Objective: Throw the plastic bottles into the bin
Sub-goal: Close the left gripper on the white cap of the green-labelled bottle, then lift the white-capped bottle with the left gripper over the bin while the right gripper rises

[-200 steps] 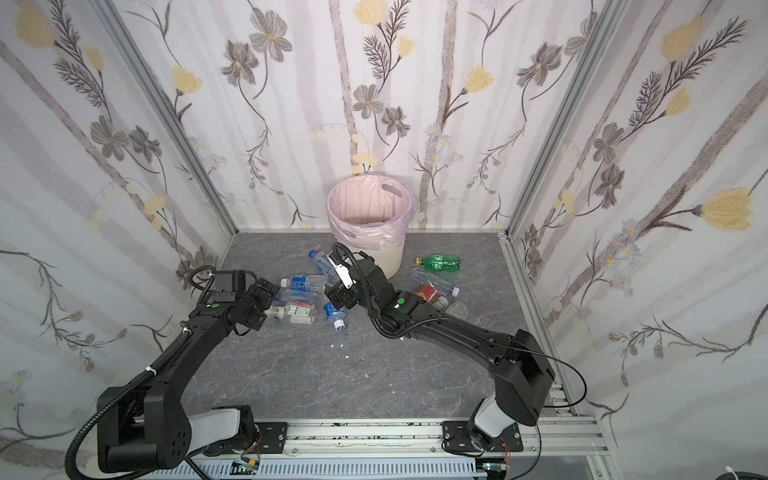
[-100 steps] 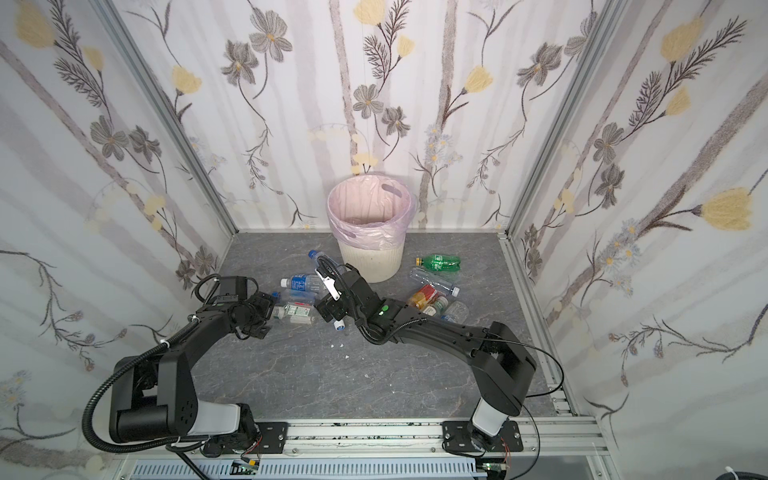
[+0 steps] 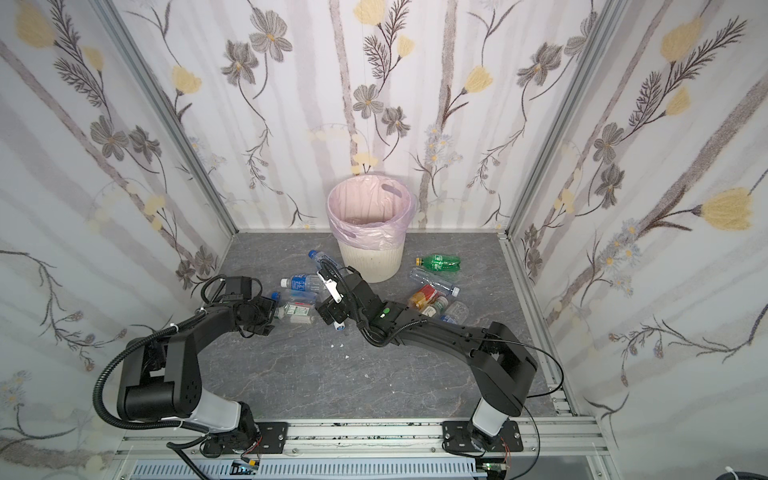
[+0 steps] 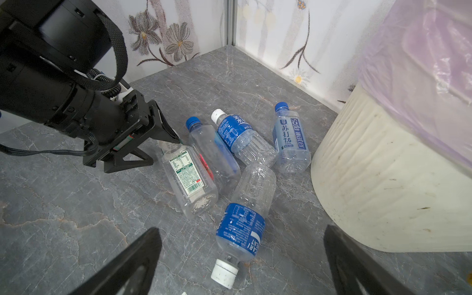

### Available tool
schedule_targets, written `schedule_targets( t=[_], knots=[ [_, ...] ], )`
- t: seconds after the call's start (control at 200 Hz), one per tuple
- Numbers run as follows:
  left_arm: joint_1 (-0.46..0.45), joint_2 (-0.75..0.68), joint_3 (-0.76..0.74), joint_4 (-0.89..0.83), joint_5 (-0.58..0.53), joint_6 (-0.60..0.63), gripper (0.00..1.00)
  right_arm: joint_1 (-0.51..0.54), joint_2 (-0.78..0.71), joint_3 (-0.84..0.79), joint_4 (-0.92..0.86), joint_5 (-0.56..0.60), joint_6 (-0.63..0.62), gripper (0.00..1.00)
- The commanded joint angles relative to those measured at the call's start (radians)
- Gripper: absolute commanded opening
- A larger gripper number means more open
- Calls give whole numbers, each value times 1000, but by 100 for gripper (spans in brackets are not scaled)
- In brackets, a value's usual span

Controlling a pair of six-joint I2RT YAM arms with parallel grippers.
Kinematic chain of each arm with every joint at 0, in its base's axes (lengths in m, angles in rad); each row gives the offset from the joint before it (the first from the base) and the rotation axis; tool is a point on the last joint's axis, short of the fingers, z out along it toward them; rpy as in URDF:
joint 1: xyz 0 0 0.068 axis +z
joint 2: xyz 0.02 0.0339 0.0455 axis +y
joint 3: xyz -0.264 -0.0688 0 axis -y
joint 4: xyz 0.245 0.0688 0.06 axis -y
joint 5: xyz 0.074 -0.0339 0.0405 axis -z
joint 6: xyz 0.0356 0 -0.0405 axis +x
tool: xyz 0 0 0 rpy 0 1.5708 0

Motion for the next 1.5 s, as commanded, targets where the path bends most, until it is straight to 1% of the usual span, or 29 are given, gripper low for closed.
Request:
schedule_targets(
  t=[0.0,0.255,0.49,0.609,0.789,1.064,1.494],
  knots=[
    [1,23,10,27,-29,-18,65,2,-9,-8,42,-22,2,100],
    [1,57,18,38,-37,-7,62,3,5,-11,56,-47,10,100],
    [1,72,13,41,-39,1,54,5,13,-14,62,-53,16,100],
    [1,64,6,43,-40,7,48,6,15,-20,63,-54,20,100],
    [0,40,-19,43,-45,30,47,8,14,-33,76,-57,25,100],
    [0,25,-29,43,-35,67,39,8,19,-35,78,-66,38,100],
    [-2,-56,-25,43,-21,127,35,8,13,-38,82,-65,52,100]
  ],
)
